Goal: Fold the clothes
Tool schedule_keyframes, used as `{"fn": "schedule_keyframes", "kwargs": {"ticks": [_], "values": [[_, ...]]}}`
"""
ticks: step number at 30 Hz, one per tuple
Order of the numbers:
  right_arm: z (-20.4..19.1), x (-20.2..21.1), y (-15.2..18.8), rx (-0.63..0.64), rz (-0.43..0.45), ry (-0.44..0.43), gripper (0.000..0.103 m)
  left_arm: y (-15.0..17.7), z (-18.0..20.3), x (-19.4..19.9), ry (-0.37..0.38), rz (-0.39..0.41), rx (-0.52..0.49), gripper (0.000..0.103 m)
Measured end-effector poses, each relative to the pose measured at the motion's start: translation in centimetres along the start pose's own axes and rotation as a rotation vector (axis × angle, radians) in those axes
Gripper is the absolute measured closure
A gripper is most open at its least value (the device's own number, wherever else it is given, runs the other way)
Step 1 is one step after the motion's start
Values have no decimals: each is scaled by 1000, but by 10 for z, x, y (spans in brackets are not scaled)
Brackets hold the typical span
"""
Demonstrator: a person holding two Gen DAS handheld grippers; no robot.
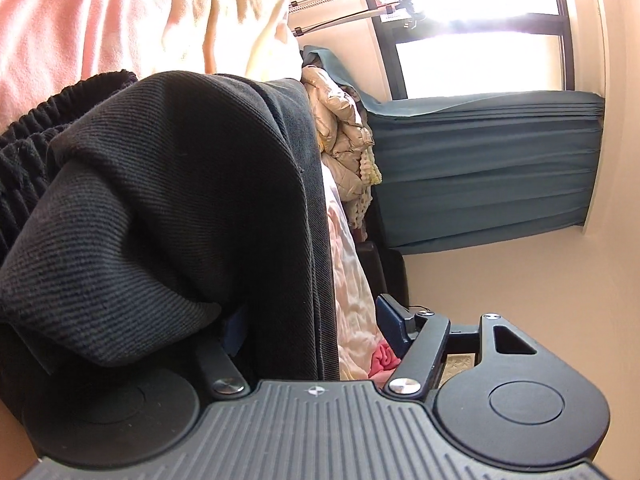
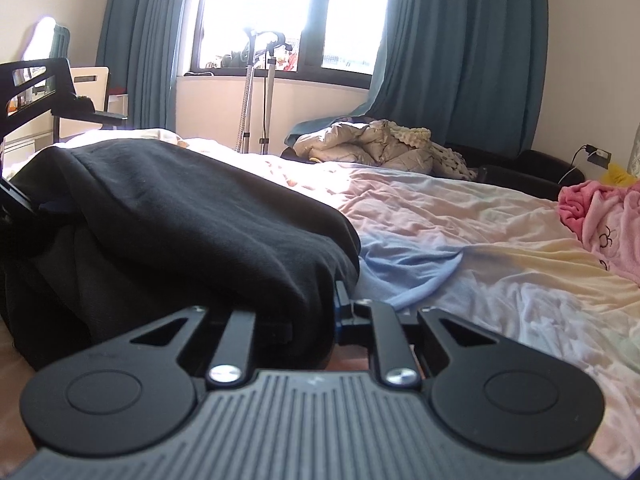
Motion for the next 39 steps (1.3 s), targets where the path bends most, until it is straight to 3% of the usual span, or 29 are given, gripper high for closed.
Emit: {"fn": "schedule_keyframes", "kwargs": {"ticks": [1, 7, 11, 15, 18, 22, 25, 27, 30, 32, 35, 39], "values": [[0, 0, 0, -4, -1, -1, 85, 2, 1, 2, -19, 4, -17, 56], [-1, 1, 1, -3, -6, -5, 83, -1, 4, -2, -37, 49, -103, 93], [-1, 2, 3, -8, -7, -12, 82, 0, 28, 7, 15, 115, -195, 95], [-1, 8, -3, -28, 30, -44, 82, 1, 42, 33, 55, 145, -145, 96], [-4, 11, -5, -16, 35, -54, 82, 3, 33, 44, -4, 151, -147, 96], [-3, 2, 5, -31, -30, -65, 82, 12, 8, 53, -108, 118, -142, 96], [1, 0, 9, -69, -44, -81, 80, 12, 4, 58, -109, 118, -151, 94], [3, 3, 10, -82, -48, -86, 79, 20, -3, 79, -102, 107, -161, 91], [5, 8, 10, -102, -57, -86, 78, 30, -9, 99, -121, 77, -181, 70], [6, 13, 9, -114, -57, -90, 78, 40, -13, 114, -139, 74, -180, 38], [8, 21, 8, -138, -57, -98, 78, 49, -10, 123, -138, 64, -193, 28], [13, 29, 7, -184, -55, -107, 77, 67, -21, 134, -247, 46, -194, 15]]}}
Point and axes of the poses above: each gripper's, at about its wrist camera, not at the fingertips, and x roughly against the way its jaws point, z to its right, y to its underside, the point moved 7 cm from there along -x, roughly the way its jaws point, and after that the axes turned 6 degrees about z, right-handed, at the moved point
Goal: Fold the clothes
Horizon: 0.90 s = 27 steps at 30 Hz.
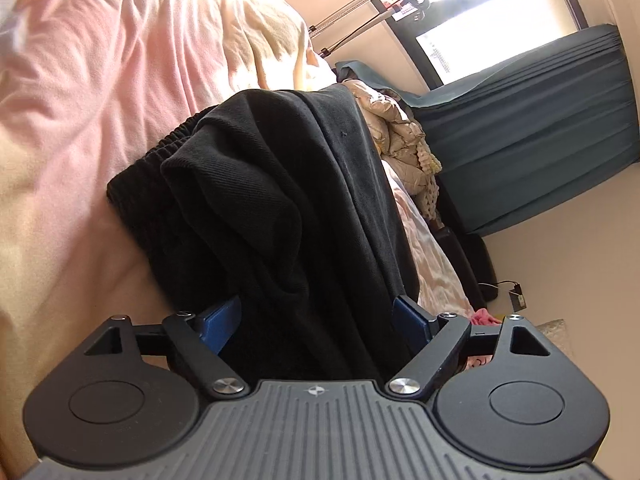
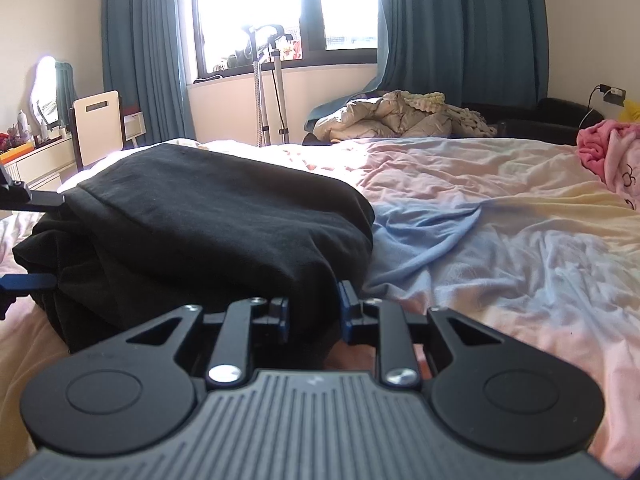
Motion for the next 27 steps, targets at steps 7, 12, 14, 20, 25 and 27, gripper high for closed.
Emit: {"fn": "schedule_keyframes", "kwargs": {"ticks": [7, 12, 14, 20, 25, 27], "values": [[6, 2, -1, -83, -10, -20, 76, 11, -40, -8, -43, -23, 276, 13], [12, 0, -1, -161, -17, -43, 75, 5, -45, -23, -26, 63, 318, 13], [15, -1, -1, -203, -21, -55, 74, 1, -50, -27, -29, 110, 342, 15], [28, -1, -5, -384, -33, -120, 68, -5, -52, -24, 24, 163, 408, 27], [30, 17, -28, -477, 38, -208, 51, -10, -26, -12, 197, 172, 377, 34], [36, 22, -39, -535, 92, -250, 46, -11, -20, -14, 186, 168, 338, 34]]}}
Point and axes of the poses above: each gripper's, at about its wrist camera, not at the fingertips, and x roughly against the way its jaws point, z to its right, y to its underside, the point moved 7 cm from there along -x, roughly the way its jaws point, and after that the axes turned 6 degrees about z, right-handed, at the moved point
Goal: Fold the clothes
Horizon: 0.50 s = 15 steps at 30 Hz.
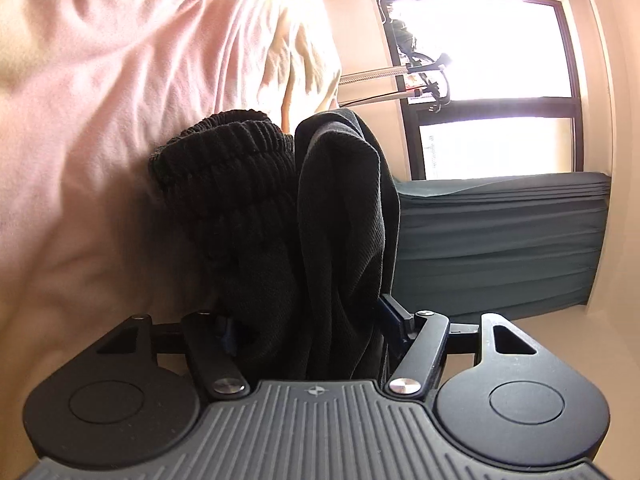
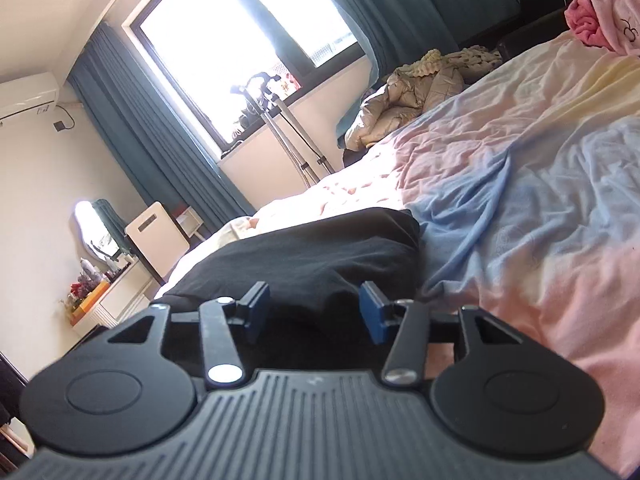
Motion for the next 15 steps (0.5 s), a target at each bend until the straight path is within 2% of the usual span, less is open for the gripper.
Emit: {"fn": "schedule_keyframes", "kwargs": {"ticks": [1, 3, 5, 7, 8, 10, 12, 15], "values": [[3, 0, -6, -35, 18, -7, 41, 1, -2, -3, -23, -3, -15, 32], [17, -8, -11, -127, 22, 6, 40, 3, -10, -11, -71, -13, -17, 31], [39, -23, -8, -223, -13, 47, 39, 3, -19, -18, -104, -17, 8, 31], [59, -42, 1, -268, -69, 118, 28, 2, -24, -22, -121, 3, 20, 30], [66, -52, 6, -270, -110, 132, 27, 1, -24, -23, -125, 18, 26, 30], [73, -68, 15, -286, -160, 102, 27, 1, -22, -24, -125, 47, 11, 30], [76, -79, 19, -330, -170, 41, 27, 2, -20, -25, -124, 66, -10, 31], [73, -96, 23, -338, -188, -27, 26, -3, -17, -30, -104, 70, -25, 40]]}}
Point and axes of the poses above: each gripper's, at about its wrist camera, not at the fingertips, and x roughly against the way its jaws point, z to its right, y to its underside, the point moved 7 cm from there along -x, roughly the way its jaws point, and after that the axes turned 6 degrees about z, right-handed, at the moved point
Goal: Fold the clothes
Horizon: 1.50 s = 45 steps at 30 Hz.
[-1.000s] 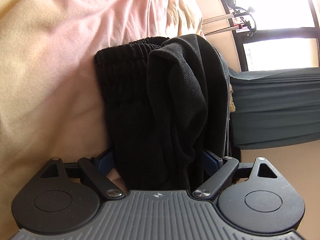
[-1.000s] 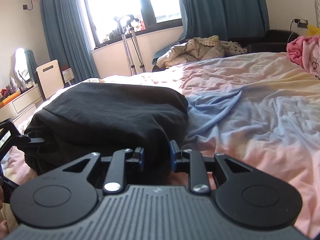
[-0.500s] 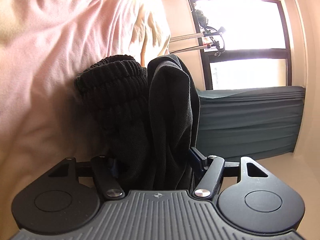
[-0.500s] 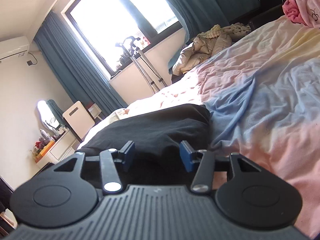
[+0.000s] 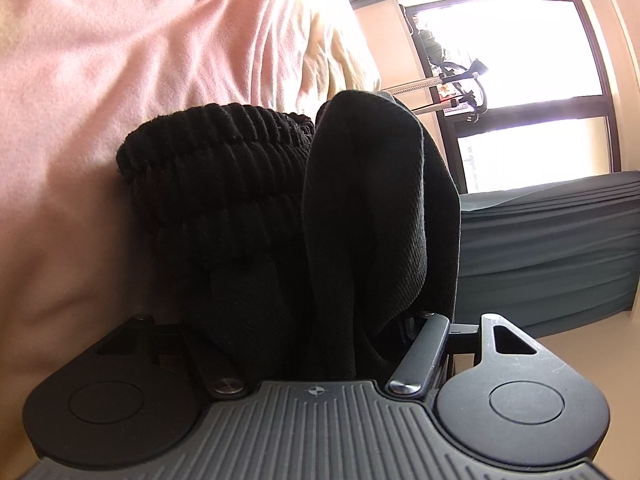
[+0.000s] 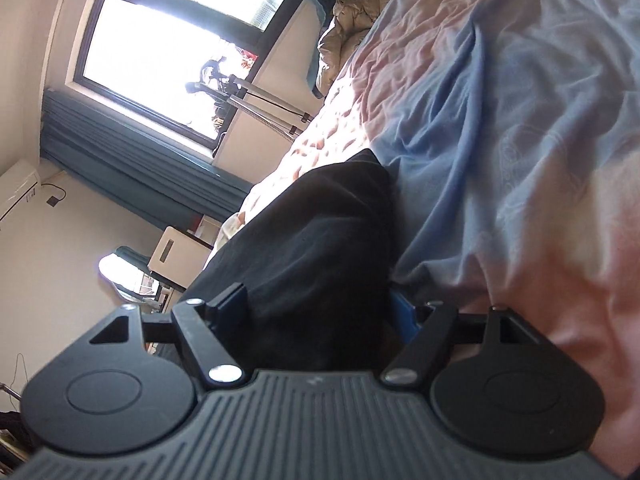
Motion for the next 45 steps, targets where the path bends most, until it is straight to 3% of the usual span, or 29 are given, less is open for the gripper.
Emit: {"fn": "schedule_keyframes", "kwargs": {"ticks": [5, 7, 10, 16, 21, 26, 33, 40, 45], "values": [[-3, -18, 8, 47, -25, 9, 29, -2, 6, 2, 4, 8, -35, 55], [-4, -18, 8, 69, -6, 39, 54, -2, 11, 6, 7, 10, -73, 62], [-14, -11, 8, 107, 48, 62, 67, -5, 24, 18, 15, 15, -145, 72], [-65, 31, 4, 184, 161, 60, 73, -13, 66, 49, 91, -47, -230, 74], [-105, 82, -24, 204, 256, 22, 73, 7, 116, 76, 156, -95, -271, 74], [-133, 139, -63, 232, 341, 16, 73, 56, 158, 89, 233, -111, -279, 73], [-135, 221, -132, 278, 497, 56, 73, 141, 217, 41, 293, -216, -331, 73], [-71, 287, -218, 281, 684, 118, 73, 257, 263, -33, 406, -312, -373, 73], [2, 315, -248, 264, 839, 190, 73, 332, 270, -95, 431, -388, -442, 73]]}}
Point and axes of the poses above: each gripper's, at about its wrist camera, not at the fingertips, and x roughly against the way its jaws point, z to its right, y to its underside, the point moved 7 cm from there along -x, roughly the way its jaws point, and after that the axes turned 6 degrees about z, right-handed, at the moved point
